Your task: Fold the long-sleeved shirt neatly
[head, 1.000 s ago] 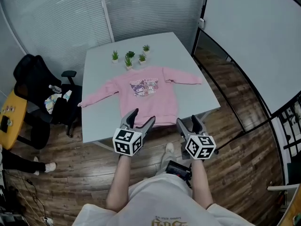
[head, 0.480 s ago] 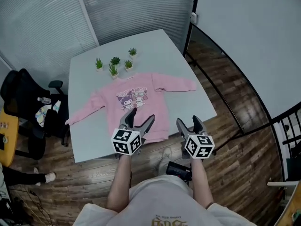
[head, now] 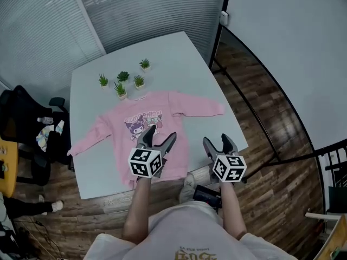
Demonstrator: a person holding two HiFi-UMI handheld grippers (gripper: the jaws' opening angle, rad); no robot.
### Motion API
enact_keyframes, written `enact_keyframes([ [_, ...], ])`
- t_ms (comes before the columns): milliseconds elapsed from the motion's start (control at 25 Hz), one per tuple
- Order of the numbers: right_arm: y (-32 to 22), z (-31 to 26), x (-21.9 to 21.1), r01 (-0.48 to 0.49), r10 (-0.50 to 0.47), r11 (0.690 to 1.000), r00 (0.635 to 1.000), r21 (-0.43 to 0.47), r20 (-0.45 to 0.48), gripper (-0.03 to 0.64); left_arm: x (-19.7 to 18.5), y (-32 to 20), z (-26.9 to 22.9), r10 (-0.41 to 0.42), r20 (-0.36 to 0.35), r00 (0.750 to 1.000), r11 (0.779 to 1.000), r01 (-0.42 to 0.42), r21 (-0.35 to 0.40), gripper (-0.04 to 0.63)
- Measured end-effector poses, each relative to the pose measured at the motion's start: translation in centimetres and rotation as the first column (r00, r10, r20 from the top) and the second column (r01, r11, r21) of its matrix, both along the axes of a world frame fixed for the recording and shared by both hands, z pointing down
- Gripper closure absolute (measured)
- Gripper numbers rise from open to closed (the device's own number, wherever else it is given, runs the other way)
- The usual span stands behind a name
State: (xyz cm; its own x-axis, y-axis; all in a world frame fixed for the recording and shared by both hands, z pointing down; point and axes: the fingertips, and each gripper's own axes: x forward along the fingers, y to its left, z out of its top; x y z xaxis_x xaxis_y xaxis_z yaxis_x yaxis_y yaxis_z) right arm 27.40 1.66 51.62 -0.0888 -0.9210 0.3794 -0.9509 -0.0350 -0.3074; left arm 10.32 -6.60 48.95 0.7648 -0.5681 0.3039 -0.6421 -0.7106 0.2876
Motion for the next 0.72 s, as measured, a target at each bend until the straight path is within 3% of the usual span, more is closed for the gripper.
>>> enact_keyframes([
  [720, -7.1, 6.4, 8.6, -0.019, 0.025, 0.992, 0.999, -0.122, 0.044, 0.273, 5.3, -6.9, 5.8, -0.054, 0.075, 0.996, 0.993, 0.062, -0.096, 0.221],
])
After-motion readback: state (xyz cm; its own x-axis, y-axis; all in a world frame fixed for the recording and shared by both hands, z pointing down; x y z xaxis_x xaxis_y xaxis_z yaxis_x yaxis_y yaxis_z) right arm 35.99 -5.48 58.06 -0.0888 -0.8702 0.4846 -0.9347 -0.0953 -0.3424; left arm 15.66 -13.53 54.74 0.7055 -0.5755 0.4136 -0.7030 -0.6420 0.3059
